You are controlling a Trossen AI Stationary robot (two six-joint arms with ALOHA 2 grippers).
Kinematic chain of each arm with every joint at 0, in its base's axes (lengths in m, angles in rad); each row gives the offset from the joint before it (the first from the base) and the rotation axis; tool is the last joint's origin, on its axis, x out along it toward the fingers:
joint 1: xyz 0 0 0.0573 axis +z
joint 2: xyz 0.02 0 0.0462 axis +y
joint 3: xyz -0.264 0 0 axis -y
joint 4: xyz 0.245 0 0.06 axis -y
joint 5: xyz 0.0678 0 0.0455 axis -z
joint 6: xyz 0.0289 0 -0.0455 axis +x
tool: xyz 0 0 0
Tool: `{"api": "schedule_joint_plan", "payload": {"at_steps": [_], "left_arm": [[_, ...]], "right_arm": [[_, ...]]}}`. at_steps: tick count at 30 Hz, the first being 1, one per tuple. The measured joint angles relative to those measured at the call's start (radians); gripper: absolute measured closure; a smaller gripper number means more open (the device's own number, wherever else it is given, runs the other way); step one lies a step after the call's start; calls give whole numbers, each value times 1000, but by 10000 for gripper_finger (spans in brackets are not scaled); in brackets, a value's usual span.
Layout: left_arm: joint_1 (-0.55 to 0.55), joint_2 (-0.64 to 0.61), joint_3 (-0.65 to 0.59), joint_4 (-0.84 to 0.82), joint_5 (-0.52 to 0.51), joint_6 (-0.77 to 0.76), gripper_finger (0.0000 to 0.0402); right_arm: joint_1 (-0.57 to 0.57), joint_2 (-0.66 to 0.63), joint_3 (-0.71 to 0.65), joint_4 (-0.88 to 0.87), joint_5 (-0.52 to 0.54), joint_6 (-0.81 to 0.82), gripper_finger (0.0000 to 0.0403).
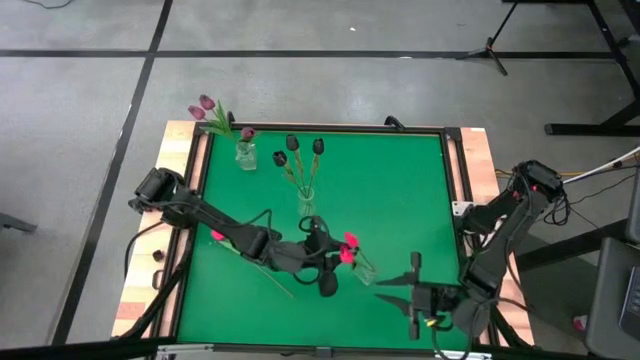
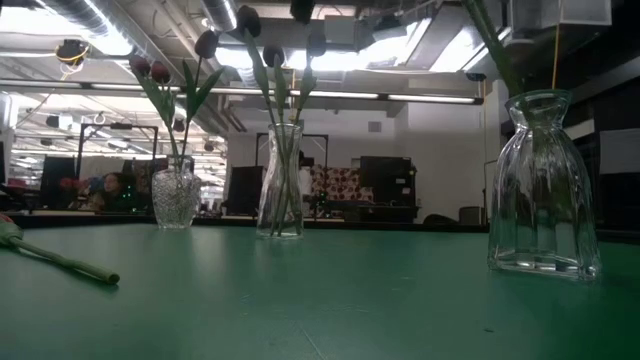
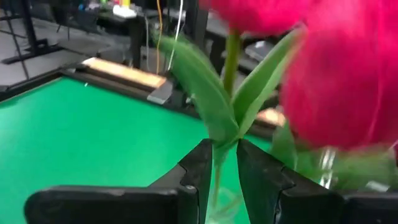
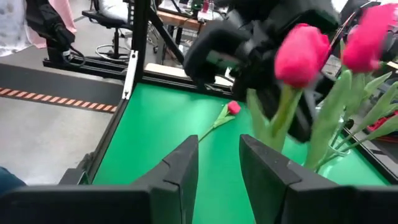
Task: Sort flowers into vase by color
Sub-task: Put the right pink tulip into the bottom transparent vase
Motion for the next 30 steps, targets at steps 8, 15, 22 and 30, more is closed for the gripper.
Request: {"api": "schedule_joint_plan", "payload": {"at_steps": [8, 15, 22, 30], "left_arm": [[38, 0, 0, 106, 5, 0, 329], [63, 0, 0, 104, 23, 0, 329], [62, 0, 0, 73, 93, 0, 329], [59, 0, 5, 66, 203, 0, 329]], "right_arm": [[-5, 0, 0, 2, -31, 61, 285], [-85, 41, -8, 15, -142, 173, 285], [-172, 126, -9, 73, -204, 184, 285], [-168, 116, 21, 53, -166, 156, 285]]}}
